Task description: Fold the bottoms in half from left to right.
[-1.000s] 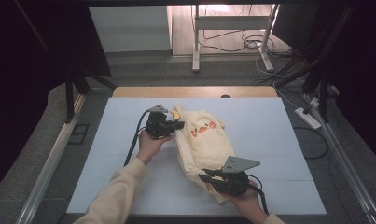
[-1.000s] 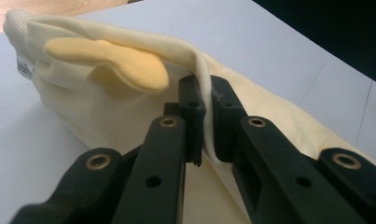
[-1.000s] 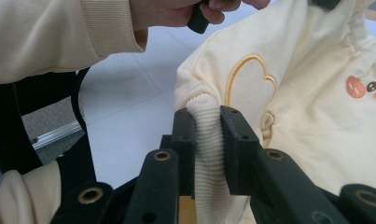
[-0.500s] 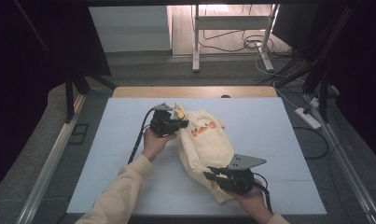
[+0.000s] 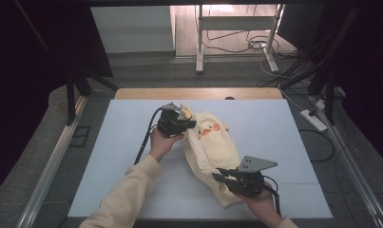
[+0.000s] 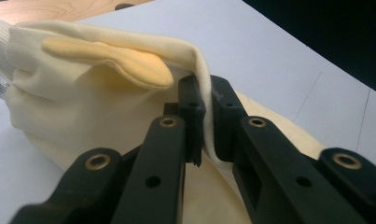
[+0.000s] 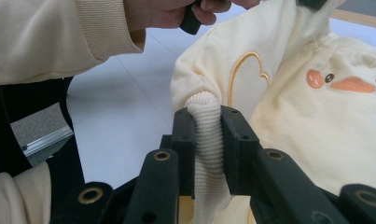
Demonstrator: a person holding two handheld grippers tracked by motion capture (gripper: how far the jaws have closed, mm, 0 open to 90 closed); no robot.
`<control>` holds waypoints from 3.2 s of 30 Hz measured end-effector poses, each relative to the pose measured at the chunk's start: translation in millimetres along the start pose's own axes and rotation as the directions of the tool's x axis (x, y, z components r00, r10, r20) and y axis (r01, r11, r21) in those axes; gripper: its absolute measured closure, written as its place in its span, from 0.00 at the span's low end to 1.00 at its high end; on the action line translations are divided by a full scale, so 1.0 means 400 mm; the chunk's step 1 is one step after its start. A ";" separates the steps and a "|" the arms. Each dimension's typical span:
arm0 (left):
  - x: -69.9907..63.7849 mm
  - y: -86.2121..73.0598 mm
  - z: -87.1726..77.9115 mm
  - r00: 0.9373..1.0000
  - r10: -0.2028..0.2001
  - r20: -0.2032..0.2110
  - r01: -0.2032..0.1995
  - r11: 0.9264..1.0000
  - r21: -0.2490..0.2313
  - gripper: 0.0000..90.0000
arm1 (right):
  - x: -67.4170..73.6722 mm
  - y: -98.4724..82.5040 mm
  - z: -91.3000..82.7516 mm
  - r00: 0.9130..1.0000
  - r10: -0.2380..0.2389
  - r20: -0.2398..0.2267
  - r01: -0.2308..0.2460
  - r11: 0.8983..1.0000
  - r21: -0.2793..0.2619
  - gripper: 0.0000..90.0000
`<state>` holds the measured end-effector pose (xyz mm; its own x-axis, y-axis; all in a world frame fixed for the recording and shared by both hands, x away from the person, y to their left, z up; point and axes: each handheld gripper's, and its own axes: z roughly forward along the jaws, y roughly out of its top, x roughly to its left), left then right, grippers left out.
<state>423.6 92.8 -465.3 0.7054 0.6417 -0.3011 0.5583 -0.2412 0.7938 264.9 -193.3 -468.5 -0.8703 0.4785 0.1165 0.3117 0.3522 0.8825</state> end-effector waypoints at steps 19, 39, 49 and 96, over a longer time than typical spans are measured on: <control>-0.014 0.011 0.038 1.000 0.002 0.005 -0.002 1.000 0.016 0.93 | -0.011 -0.015 -0.021 1.000 0.009 0.026 -0.010 1.000 0.024 0.85; -0.037 0.015 0.083 1.000 0.015 0.013 -0.016 0.999 0.040 0.93 | -0.025 -0.036 -0.051 0.998 0.028 0.064 -0.031 0.998 0.048 0.86; -0.041 0.013 0.107 1.000 0.013 0.014 -0.014 0.999 0.053 0.93 | -0.032 -0.045 -0.059 0.996 0.036 0.076 -0.041 0.997 0.065 0.86; -0.065 -0.010 0.221 0.999 0.019 0.032 -0.021 0.996 0.091 0.88 | -0.070 -0.091 -0.091 0.986 0.109 0.123 -0.129 0.976 0.175 0.89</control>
<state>441.6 12.9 -507.4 0.7294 0.6133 -0.3033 0.5806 -0.3203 0.7486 263.9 -248.8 -487.4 -0.7778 0.6093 0.1546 0.4836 0.4229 0.7663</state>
